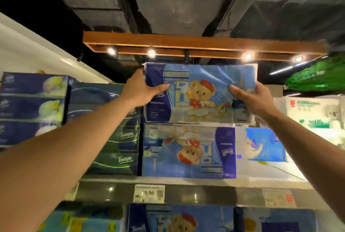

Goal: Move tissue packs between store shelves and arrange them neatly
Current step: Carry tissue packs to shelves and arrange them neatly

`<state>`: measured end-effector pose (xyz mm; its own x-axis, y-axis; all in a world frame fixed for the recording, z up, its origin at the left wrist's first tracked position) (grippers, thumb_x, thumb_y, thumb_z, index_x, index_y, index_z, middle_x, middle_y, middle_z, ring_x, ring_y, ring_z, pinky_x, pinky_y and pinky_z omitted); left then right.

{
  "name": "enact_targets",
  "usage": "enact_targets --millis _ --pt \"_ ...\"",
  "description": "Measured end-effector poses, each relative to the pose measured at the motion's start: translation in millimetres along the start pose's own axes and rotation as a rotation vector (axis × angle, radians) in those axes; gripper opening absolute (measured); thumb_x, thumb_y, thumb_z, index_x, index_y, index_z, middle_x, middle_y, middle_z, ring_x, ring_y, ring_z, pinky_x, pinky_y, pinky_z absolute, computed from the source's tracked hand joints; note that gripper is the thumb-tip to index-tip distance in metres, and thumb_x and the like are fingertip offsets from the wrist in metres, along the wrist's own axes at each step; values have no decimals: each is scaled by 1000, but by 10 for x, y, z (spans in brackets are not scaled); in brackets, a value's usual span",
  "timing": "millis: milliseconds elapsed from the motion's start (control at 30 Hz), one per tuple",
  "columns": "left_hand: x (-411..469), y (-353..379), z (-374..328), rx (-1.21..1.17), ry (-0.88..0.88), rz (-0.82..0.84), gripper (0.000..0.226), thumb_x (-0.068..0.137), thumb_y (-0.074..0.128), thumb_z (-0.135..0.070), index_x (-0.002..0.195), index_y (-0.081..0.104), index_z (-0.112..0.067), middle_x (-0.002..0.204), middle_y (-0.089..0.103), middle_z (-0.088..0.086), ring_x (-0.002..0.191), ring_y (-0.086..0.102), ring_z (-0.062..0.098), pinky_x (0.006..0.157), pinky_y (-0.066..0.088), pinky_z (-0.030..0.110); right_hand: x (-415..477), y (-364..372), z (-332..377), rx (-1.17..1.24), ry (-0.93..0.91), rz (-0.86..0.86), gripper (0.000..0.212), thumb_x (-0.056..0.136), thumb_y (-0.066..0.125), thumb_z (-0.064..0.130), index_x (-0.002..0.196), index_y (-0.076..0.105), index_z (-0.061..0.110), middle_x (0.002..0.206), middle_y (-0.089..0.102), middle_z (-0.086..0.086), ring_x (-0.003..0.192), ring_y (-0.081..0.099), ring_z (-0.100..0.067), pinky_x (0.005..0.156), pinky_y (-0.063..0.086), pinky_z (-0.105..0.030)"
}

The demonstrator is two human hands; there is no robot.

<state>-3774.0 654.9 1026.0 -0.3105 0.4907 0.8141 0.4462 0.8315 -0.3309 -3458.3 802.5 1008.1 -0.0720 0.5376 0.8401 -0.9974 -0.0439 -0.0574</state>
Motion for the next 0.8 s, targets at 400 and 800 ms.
enact_targets --millis 400,800 --pt "230 415 21 297 138 71 113 86 72 -48 159 -11 -24 168 0 16 148 30 36 110 41 49 144 242 -585 51 150 -47 46 77 79 38 111 64 10 102 75 -10 88 77 -27 76 63 -45" --pt "5 926 158 806 349 61 124 68 30 -88 157 -20 -20 164 -26 16 152 -19 38 124 -4 50 235 440 -811 -141 180 -8 63 75 74 60 118 54 17 108 70 -5 94 71 -21 82 61 -42"
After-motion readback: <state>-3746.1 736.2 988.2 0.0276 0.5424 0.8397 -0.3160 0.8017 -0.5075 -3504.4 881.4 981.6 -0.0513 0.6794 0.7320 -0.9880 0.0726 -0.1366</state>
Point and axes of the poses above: each hand's wrist, its own x-axis towards the middle knuckle, its own y-axis out of the palm, z = x × y, the point moved 6 cm from there along x, towards the middle knuckle
